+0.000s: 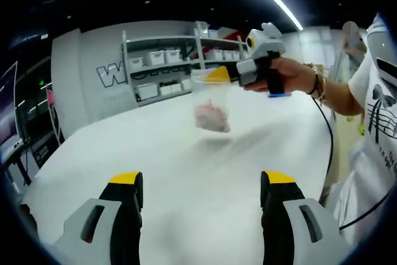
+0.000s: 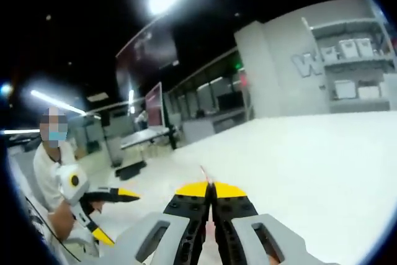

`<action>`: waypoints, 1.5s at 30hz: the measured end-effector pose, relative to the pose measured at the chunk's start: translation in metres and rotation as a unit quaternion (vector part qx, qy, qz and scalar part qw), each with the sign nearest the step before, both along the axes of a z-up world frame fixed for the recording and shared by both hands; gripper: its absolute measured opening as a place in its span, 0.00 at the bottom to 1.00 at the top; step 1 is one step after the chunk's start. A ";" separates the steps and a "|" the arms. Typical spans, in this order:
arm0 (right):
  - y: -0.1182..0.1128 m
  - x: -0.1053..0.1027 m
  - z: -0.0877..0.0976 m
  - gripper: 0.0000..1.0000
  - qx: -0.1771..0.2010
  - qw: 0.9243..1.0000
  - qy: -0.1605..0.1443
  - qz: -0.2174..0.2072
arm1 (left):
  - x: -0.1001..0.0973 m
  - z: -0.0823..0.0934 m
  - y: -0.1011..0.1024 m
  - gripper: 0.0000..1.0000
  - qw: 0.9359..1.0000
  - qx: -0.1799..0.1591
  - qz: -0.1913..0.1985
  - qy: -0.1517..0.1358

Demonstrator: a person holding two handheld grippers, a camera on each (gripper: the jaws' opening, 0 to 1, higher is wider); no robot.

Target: Open the resealable bag by pulling the two sides of the seal apart until the entire bag opening is separated and visibly accessible.

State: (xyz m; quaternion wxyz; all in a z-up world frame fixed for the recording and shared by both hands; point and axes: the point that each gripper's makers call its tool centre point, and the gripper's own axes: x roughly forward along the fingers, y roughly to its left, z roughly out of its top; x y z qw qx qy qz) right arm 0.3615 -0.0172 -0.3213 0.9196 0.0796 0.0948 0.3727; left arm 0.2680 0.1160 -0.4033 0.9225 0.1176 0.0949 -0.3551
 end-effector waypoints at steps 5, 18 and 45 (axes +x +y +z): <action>-0.002 0.011 0.001 0.00 -0.010 1.000 -0.001 -0.007 | 0.000 0.000 0.000 0.77 1.000 0.003 -0.002 0.002; -0.008 0.046 0.001 0.00 -0.042 0.999 0.000 -0.020 | 0.003 -0.008 0.003 0.78 1.000 -0.001 0.009 0.023; -0.017 0.101 -0.001 0.00 -0.052 0.997 0.011 -0.049 | 0.014 -0.020 0.025 1.00 0.995 -0.024 0.064 0.071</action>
